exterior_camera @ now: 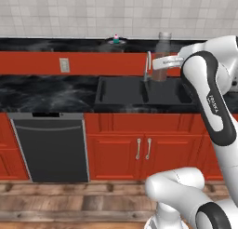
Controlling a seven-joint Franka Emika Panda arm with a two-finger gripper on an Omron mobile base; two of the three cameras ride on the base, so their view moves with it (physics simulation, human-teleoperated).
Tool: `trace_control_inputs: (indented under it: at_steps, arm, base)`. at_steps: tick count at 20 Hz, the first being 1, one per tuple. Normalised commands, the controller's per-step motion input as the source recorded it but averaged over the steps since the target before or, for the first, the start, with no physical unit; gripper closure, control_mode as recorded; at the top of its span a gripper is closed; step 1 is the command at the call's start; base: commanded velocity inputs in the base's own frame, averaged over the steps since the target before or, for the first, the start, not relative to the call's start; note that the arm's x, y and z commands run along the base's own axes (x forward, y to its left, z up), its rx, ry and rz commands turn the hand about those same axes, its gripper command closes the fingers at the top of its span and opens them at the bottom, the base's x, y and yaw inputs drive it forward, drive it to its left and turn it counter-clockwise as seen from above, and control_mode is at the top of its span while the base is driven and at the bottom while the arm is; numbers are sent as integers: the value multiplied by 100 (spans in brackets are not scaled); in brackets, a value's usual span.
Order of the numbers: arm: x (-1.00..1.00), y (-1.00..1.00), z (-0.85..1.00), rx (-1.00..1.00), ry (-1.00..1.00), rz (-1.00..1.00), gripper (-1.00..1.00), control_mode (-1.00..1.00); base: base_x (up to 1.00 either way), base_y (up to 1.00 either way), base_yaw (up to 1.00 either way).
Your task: Take the cinnamon bottle from the cabinet and place it on the dining table, next to the plate with the cupcake. Then take the chocolate from the dining counter and place it on the cupcake plate.
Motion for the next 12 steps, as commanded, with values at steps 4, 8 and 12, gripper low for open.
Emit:
trace_control_inputs:
  at_steps: [4,8,12]
  arm:
    - [0,0,0,0,0,0,100,100]
    - [0,0,0,0,0,0,100,100]
    - [0,0,0,0,0,0,100,100]
  base:
    - [48,87,0]
    - [47,88,0]
    - [43,87,0]
